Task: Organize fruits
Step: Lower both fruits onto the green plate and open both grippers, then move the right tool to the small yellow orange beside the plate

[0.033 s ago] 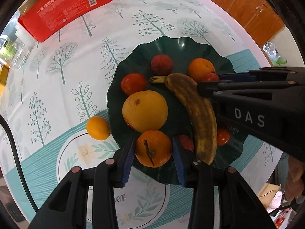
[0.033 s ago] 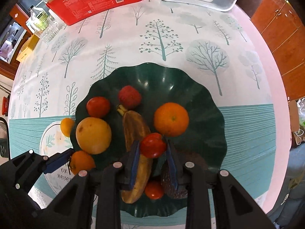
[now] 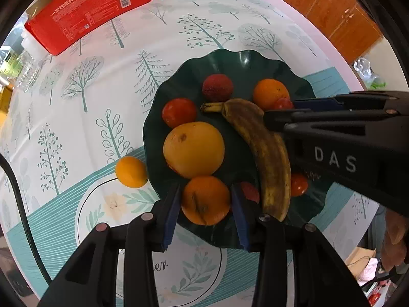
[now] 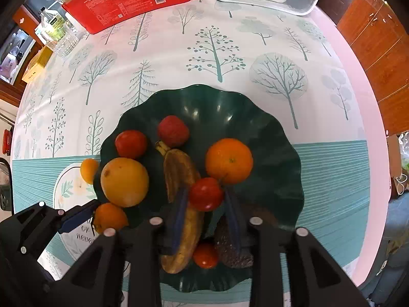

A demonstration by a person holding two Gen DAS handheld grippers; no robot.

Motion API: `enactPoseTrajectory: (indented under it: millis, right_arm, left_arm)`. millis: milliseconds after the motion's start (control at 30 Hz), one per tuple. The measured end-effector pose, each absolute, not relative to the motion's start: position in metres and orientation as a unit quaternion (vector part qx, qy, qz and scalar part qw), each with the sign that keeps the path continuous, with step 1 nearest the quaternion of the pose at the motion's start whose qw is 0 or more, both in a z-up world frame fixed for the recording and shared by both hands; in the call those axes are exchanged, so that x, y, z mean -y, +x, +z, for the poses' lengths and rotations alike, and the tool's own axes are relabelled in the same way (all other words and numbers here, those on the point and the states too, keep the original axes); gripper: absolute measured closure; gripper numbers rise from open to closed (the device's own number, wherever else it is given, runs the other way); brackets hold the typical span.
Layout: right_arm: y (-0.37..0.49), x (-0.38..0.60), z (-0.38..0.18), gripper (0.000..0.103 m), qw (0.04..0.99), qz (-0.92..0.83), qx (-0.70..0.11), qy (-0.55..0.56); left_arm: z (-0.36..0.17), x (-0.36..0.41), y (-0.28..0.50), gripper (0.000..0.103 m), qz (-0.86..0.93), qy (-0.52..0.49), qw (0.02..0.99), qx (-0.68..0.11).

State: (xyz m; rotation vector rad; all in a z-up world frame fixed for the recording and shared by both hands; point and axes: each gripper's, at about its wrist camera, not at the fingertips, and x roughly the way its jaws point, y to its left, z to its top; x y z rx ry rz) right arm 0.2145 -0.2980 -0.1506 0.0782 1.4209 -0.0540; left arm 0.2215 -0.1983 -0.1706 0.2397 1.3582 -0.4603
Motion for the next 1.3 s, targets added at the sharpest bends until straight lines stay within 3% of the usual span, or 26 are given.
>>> enactPoseTrajectory:
  millis: [33,133,267,867,1300]
  right_arm:
    - [0.214,0.299,-0.151,0.062,0.758,-0.020,-0.650,0.040]
    - [0.214,0.301,-0.151,0.059,0.760,-0.010,-0.648,0.046]
    - [0.213,0.303,-0.149,0.059,0.761,0.000,-0.646,0.052]
    - [0.189,0.289,-0.120,0.059,0.782,0.011,-0.621,0.048]
    - [0.147,0.262,-0.093,0.059,0.809,0.005,-0.585,0.057]
  left_arm:
    - [-0.170,0.199,0.222,0.063,-0.206,0.110,0.751,-0.617]
    - [-0.167,0.200,0.223,0.043,-0.198,0.104,0.757,-0.614]
    - [-0.164,0.199,0.223,0.035,-0.190,0.098,0.762,-0.611]
    - [-0.132,0.157,0.209,0.026,-0.166,0.086,0.785,-0.591]
    - [-0.102,0.100,0.194,0.025,-0.160,0.117,0.806,-0.558]
